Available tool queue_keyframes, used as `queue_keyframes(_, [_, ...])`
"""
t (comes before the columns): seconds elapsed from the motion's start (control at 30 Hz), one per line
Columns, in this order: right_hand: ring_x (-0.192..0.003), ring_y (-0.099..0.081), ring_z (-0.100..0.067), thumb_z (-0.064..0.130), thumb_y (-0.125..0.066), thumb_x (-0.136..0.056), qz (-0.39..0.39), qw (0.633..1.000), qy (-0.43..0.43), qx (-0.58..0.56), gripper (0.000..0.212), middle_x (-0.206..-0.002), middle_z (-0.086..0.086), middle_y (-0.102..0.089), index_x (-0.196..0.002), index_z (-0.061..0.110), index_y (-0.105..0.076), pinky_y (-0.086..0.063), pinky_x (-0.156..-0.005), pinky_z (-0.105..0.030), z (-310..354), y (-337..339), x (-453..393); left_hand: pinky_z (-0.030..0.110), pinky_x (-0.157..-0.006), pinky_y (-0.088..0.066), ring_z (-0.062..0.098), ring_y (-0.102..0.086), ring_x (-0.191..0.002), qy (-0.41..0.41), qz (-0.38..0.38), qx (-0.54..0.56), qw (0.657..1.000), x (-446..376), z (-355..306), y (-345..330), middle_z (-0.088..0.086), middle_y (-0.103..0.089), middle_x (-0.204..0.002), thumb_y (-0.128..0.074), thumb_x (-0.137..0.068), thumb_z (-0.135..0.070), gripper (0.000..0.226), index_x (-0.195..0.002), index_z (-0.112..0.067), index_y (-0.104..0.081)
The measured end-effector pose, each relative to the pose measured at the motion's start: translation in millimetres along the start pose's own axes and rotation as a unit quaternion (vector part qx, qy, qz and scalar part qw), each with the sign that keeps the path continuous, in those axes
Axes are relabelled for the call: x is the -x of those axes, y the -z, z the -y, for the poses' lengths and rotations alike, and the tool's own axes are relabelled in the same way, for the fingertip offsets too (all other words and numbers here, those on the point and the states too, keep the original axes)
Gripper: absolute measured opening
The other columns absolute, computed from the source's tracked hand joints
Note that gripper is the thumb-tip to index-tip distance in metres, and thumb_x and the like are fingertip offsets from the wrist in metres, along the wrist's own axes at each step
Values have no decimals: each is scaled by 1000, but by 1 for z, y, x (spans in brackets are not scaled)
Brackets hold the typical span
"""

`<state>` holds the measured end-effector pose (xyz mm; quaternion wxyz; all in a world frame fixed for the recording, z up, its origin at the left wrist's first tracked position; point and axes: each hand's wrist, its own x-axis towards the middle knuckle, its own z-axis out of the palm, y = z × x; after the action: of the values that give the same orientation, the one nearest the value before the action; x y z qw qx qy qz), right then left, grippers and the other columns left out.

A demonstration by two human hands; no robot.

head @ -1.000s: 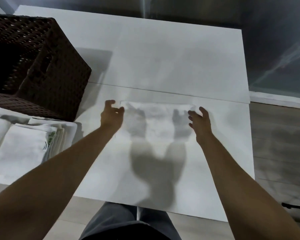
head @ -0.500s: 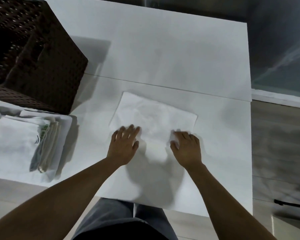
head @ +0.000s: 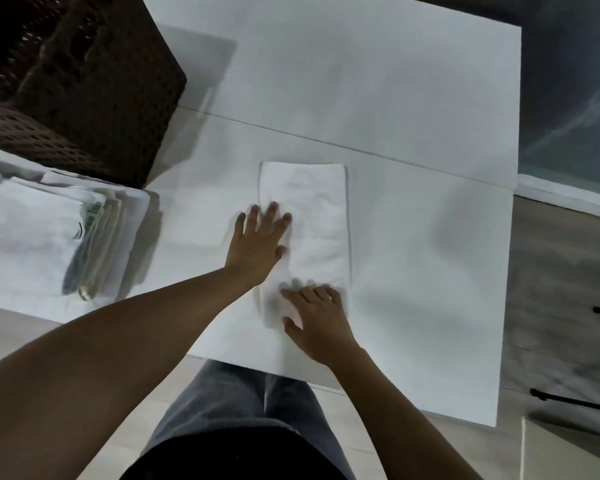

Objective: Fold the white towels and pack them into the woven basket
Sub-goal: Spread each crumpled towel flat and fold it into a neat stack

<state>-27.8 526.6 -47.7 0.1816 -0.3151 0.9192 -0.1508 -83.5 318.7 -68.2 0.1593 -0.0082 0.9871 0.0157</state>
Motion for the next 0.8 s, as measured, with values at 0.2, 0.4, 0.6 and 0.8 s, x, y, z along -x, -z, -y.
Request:
queue_keyframes(0.2, [-130,-54,-25,41,-60,-93,-93,996,-11,-1,54,-140,-3,-59,-141,18,-55,-39,-109,-41,-55,11,16,53,-113,-34,41,-43,-137,-173,-97,44,979,68,-11,-26,18,-39,-156,-57,-94,-25,54,-147,-15,-49])
queue_keyframes(0.4, [-157,-8,-14,64,-61,-85,53,998,25,25,93,-169,1,-17,-161,28,-21,-11,-128,-40,-69,-9,49,50,-124,-19,36,-7,-155,-199,-32,65,977,129,-11,-57,14,-9,-168,-61,-91,-53,86,-160,-21,-21])
queue_keyframes(0.6, [-139,-47,-28,15,-78,-76,-40,999,-1,4,77,-151,-9,-51,-148,17,-50,-45,-111,-44,-52,-24,57,46,-116,-38,40,-29,-148,-221,-62,82,970,130,-9,-59,18,-34,-160,-66,-88,-21,67,-151,-14,-45])
queue_keyframes(0.8, [-138,-47,-21,39,-74,-81,-55,998,10,-19,77,-150,-2,-51,-151,22,-45,-36,-116,-39,-45,-24,65,40,-83,-58,29,-60,-120,-119,-38,210,970,120,-12,-23,6,-66,-125,-72,-86,-17,42,-127,-15,-60])
